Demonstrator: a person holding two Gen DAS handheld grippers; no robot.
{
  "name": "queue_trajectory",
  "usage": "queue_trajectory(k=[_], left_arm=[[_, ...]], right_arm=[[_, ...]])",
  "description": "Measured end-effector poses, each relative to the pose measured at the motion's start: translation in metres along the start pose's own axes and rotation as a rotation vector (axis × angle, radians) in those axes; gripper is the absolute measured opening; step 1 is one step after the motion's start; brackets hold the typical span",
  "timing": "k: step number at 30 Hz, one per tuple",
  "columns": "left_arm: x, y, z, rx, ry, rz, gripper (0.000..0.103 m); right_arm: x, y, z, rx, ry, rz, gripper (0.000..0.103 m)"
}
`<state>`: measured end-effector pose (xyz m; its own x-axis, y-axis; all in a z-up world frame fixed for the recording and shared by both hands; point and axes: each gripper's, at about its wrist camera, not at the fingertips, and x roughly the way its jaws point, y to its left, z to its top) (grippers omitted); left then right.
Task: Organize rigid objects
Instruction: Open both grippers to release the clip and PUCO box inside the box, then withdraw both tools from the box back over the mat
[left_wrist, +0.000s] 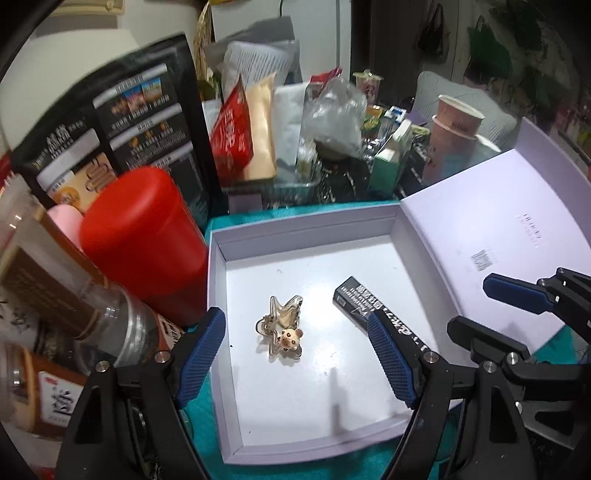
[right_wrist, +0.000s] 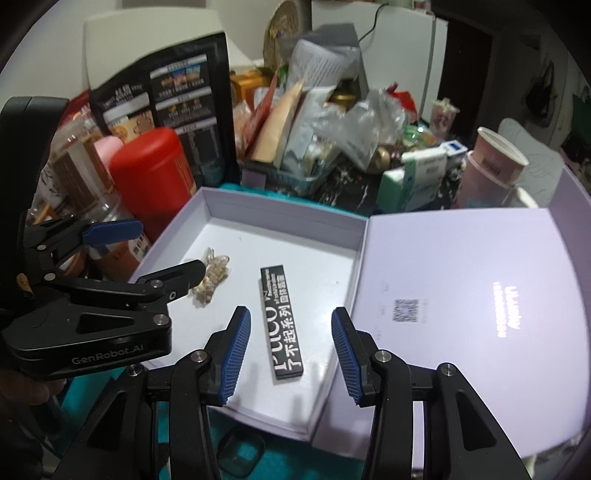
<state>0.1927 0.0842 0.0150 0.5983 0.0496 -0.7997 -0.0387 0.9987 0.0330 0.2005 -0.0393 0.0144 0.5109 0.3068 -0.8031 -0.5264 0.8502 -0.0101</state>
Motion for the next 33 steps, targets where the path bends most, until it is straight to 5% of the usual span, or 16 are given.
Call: queue_trajectory(k=[15,24,33], left_arm=[[-0.08,-0.007,-0.004,0.005,-0.143,0.01,0.079],[-0.125,-0.014,-0.02,0.011,-0.225,-0.013,0.08],[-0.159,-0.034,-0.048,0.051,-0.281,-0.04,0.089]], right_arm=[[-0.085,0.01,-0.009,-0.022,-0.135,-0.047,0.049],[-0.138,0.013,-0.029,-0.033,-0.227,-0.063,0.063],[-0.176,0.016,-0.06,-0.028,-0.275,-0.063,0.068]])
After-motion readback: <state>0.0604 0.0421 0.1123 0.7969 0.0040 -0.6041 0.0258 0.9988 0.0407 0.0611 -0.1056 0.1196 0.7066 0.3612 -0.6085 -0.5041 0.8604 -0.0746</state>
